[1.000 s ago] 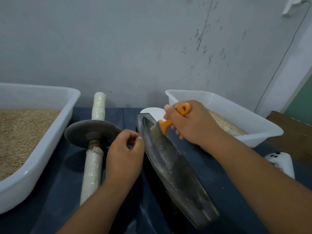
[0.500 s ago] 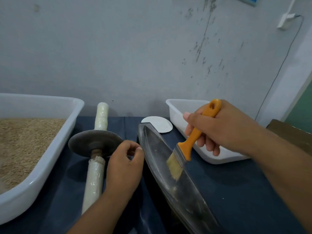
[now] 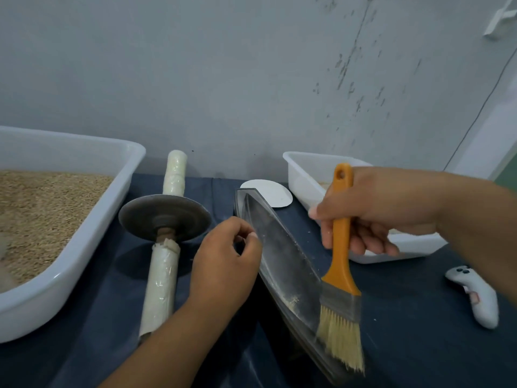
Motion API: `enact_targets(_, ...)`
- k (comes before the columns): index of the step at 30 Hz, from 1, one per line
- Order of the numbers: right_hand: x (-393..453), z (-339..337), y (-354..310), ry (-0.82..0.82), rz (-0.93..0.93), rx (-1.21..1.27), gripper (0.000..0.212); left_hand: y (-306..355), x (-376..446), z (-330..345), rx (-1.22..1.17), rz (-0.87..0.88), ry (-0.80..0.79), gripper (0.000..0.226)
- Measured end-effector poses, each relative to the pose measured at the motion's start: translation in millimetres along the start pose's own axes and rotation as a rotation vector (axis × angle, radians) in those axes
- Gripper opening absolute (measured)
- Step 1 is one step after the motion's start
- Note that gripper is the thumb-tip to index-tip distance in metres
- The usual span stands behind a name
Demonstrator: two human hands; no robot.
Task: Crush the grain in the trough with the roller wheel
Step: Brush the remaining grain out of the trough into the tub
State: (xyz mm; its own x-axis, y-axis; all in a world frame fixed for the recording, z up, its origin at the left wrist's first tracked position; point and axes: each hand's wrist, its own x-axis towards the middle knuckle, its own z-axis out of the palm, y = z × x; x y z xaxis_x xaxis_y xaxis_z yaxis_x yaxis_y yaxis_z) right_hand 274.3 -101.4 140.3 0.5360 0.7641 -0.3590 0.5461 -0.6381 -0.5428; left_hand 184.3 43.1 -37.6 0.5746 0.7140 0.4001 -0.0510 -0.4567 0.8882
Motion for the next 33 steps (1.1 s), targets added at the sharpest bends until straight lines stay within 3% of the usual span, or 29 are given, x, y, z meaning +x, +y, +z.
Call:
enact_targets(7,48.3,30.7,2.6,0.055,0.080,-0.061,0.038,-4.4,2.1,0.0,-0.003,0.007,0.011,0.006)
enact_targets(15,40.3,-6.2,4.6,0.032,0.053,0.057,0.044,-9.5,3.8,3.9,0.039,0.023,0.015,0.006)
enact_targets(17,44.5,7.4,9.0,-0.007,0.077,0.012,0.043,-10.0,3.6,4.2,0.047,0.024,0.008,0.008)
enact_targets(21,56.6,29.3,20.3,0.069,0.089,0.034,0.040,-8.6,5.1,4.1,0.031,-0.018,0.008,0.004)
enact_targets(27,28.9,9.1,44.3,0.301,-0.010,0.313,0.044,19.1,3.5,-3.6,-0.116,-0.254,0.038,0.016)
enact_targets(31,15.2,17.9,66.1,0.703,-0.208,0.594,0.045,36.4,-25.3,-9.0,-0.320,-0.612,0.041,0.016)
enact_targets(33,11.7,40.7,76.0,0.821,-0.273,0.701,0.040,43.1,-50.0,-12.2,-0.371,-0.758,0.035,0.013)
